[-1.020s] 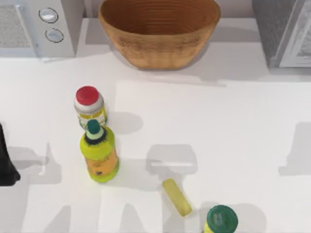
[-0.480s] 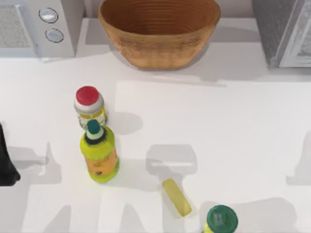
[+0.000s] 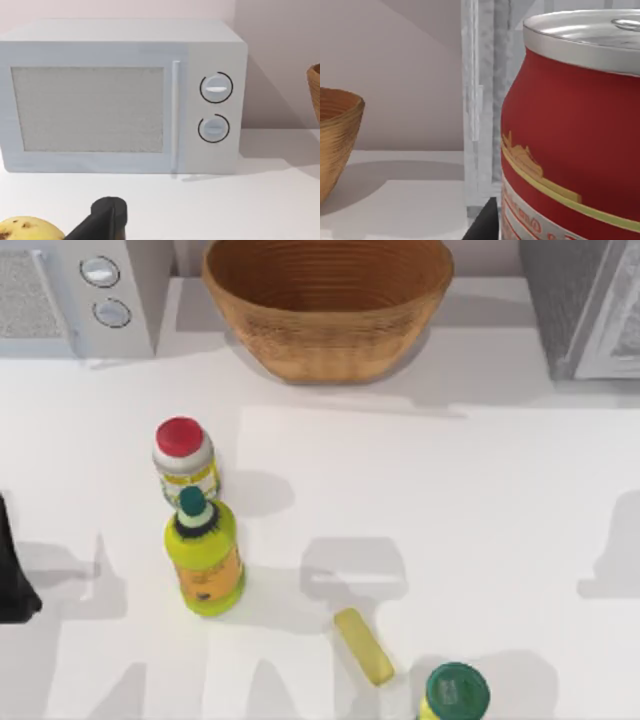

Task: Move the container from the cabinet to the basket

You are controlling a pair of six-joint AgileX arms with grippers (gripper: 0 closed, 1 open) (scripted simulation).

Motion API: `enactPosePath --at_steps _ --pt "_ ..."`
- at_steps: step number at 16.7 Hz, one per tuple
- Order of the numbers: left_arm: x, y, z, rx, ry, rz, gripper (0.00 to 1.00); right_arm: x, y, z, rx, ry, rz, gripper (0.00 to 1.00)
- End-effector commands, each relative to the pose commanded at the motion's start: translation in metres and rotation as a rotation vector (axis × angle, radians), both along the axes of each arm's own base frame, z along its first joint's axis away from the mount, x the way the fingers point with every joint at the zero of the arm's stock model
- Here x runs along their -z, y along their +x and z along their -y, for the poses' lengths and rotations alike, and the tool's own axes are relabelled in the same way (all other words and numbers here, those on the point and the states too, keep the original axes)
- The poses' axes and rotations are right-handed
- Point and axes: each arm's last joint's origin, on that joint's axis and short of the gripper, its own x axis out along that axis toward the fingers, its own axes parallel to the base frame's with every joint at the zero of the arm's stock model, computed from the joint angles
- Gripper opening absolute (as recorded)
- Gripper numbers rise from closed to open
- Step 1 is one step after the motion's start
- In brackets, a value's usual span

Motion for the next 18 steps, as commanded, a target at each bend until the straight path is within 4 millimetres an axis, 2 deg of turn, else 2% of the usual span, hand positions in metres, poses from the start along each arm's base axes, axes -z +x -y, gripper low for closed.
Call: enactPosePath --at_steps 3,5,8,10,12,14,16,18 --pt "0.0 0.0 0.0 0.0 0.0 0.0 1.0 -0.051 0.016 -0.008 -0.001 0.003 0.025 0.0" --pt "0.0 0.0 0.0 0.0 0.0 0.0 1.0 -0.087 0.038 -0.017 0.001 0.005 0.03 0.0" --pt "0.0 0.0 0.0 0.0 0.0 0.0 1.0 -0.134 0.093 -0.043 0.006 0.006 0.025 0.0" --pt "0.0 0.0 0.0 0.0 0.0 0.0 1.0 -0.153 0.139 -0.071 0.01 0.005 0.016 0.0" --pt "0.0 0.0 0.0 0.0 0.0 0.0 1.0 -0.159 0.188 -0.106 0.013 0.004 0.006 0.0" --pt "0.0 0.0 0.0 0.0 0.0 0.0 1.0 -0.152 0.234 -0.147 0.014 0.002 -0.004 0.0" --pt "0.0 0.0 0.0 0.0 0.0 0.0 1.0 -0.132 0.273 -0.191 0.014 0.0 -0.013 0.0" --pt "0.0 0.0 0.0 0.0 0.0 0.0 1.0 -0.105 0.302 -0.231 0.014 -0.002 -0.021 0.0"
